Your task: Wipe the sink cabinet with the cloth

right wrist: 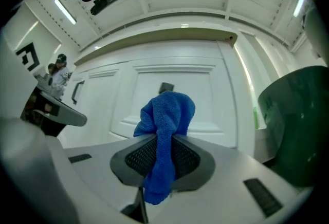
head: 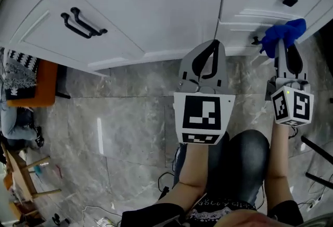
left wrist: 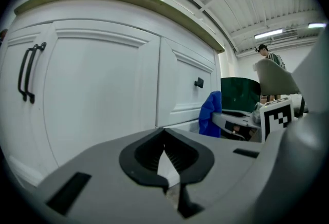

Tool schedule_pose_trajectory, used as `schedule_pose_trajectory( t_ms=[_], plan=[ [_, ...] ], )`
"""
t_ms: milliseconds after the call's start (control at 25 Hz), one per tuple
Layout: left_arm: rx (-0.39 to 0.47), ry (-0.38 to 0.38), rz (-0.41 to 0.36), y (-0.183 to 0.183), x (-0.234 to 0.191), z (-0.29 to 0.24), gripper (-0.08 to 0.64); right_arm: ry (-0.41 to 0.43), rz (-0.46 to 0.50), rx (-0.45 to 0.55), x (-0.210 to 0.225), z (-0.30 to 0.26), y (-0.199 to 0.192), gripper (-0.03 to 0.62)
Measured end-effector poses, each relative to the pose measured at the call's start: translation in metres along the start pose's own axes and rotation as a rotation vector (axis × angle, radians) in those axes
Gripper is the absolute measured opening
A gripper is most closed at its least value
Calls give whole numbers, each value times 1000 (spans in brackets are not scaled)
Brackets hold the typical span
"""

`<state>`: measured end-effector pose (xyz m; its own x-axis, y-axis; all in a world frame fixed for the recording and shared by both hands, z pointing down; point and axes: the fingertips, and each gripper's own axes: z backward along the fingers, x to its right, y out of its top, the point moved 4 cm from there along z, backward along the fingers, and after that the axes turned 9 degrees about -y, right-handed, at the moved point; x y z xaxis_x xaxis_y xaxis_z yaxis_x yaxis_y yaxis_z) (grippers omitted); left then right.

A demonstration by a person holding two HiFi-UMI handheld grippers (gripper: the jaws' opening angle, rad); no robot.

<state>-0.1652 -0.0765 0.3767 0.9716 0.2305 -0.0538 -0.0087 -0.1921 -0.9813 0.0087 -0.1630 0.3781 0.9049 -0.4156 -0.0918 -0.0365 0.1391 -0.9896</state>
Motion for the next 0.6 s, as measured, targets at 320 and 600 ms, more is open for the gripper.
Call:
schedule_pose_trajectory(
  t_ms=[320, 600],
  plan=[
    [4, 57, 12, -1, -26, 23, 5, 278, 60, -15, -115, -8, -3, 74],
    [10, 78, 21, -2, -31, 24, 6, 355, 127, -20, -141, -26, -23, 74]
  ],
)
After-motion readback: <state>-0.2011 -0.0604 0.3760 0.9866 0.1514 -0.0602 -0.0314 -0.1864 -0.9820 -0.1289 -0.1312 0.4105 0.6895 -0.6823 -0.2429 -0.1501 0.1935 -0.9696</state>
